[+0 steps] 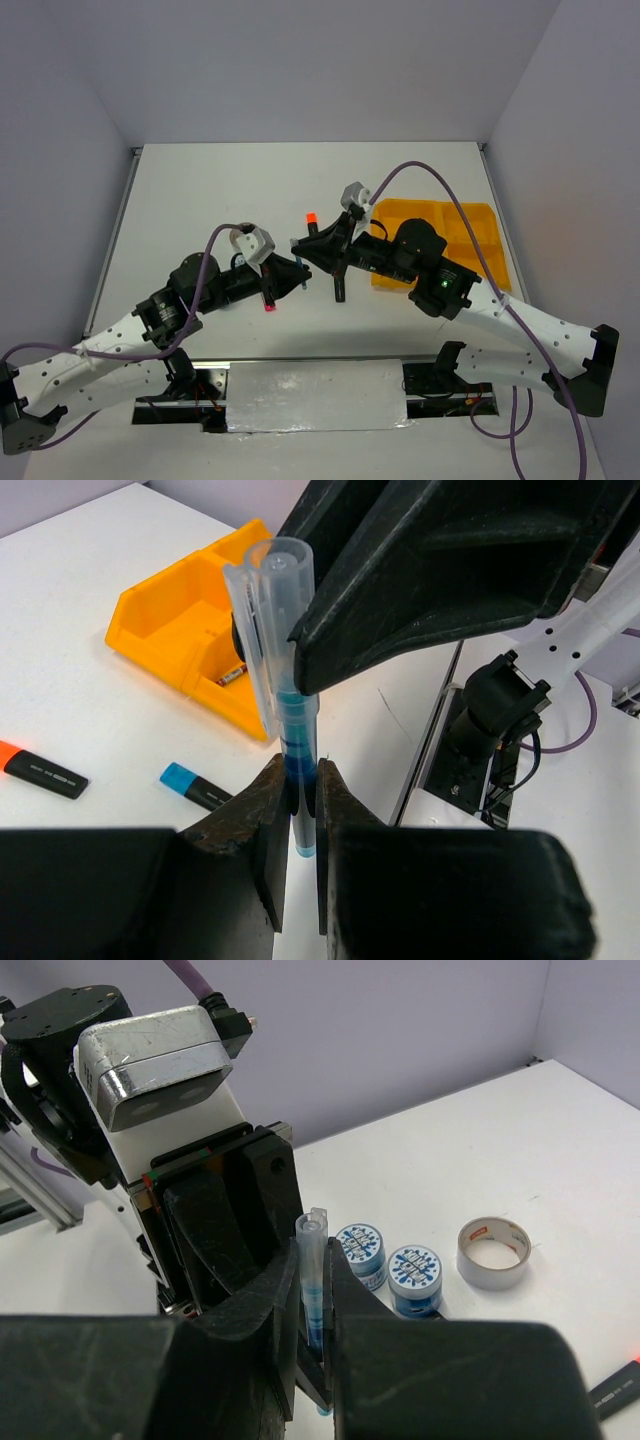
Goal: Sort the stationery into containers
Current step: Close the pen cap on the pen.
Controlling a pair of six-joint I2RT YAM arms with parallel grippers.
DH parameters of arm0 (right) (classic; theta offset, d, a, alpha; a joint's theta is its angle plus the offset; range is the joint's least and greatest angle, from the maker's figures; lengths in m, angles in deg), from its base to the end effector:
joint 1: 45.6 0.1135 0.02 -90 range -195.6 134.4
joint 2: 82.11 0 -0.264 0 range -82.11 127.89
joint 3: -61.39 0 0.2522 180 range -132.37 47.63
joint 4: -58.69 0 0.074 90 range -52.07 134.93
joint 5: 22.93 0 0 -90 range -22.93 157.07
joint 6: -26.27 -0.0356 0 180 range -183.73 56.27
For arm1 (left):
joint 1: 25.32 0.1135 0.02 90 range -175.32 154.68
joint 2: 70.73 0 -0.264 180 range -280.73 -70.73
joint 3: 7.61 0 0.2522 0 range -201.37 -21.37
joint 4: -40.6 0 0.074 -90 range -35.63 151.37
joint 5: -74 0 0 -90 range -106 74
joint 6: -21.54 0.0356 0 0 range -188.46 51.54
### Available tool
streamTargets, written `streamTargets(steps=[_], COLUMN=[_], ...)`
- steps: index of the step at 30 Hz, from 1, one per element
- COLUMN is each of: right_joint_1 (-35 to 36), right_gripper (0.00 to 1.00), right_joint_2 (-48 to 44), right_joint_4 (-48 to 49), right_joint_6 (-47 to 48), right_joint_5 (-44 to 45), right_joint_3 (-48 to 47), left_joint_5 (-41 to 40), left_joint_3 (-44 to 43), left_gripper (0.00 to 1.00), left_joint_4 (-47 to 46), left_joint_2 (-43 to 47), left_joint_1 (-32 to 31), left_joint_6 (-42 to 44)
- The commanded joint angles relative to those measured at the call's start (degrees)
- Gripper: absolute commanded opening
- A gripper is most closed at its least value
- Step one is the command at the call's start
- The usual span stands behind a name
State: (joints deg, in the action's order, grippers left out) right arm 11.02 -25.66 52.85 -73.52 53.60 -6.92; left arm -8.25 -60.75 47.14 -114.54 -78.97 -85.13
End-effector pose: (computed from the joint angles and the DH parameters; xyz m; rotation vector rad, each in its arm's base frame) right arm 0.1190 0.1957 0.3967 -0.8059 1.3471 1.1008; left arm 0.1073 -0.1539 0.3425 0.6228 1.4992 -1.0687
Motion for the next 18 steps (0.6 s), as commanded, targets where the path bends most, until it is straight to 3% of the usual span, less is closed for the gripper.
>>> streamTargets(steps=[1,8,18], right_joint_1=[0.07,0.07,0.16], right_gripper=[0.00,0.00,0.00], right_joint_2=[-1.34,-1.95,-3.01], right_joint_4=[4.56,4.91,6.05], right_joint_6=[0.55,1.52,2.57], right_joint_5=[-0.76,-0.32,-1.99], right_joint_3=[-2.93,-1.10,9.88], left_joint_5=[1.83,1.83,-1.86], left_joint_3=[-1.58,-2.28,-5.27], left_gripper=[0.00,0.00,0.00], left_joint_4=[-0.69,-0.07,1.60], left_joint_2=[-1.19,-1.80,2.15], left_joint_1=[0.03,0.12,0.12], left_joint_6=[0.32,0.41,-1.70])
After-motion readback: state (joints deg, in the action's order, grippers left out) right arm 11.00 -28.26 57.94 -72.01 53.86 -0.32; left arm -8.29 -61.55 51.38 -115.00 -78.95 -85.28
